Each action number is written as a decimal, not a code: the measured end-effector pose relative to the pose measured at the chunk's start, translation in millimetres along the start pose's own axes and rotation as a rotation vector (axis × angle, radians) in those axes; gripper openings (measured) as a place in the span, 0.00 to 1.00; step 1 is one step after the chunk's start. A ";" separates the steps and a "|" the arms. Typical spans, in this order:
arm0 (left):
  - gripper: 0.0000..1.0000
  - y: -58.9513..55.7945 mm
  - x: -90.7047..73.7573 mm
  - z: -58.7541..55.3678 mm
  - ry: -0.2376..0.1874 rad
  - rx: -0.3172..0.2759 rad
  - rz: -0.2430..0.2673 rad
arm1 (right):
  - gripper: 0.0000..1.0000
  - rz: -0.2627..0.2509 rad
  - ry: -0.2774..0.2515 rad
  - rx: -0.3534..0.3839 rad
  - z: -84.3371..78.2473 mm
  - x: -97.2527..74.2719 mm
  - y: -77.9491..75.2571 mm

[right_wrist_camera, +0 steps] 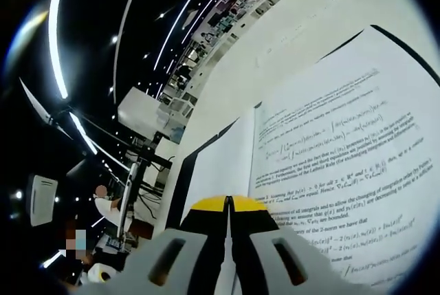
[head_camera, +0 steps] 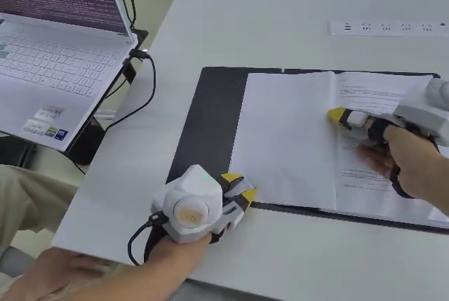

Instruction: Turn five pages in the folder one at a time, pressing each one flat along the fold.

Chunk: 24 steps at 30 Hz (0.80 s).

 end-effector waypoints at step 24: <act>0.17 0.1 0.0 -2.4 -0.018 -0.008 0.005 | 0.00 -0.039 -0.030 0.012 43.5 37.1 -15.7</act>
Point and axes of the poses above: the centre of the closed fingertips' face, and the gripper's own axes: x roughly forward along the fingers, y roughly to its left, z roughly out of its top, the point moved 8 cm from there along -x, roughly backward along the fingers, and after that the axes turned 12 degrees about z, right-handed, at the moved point
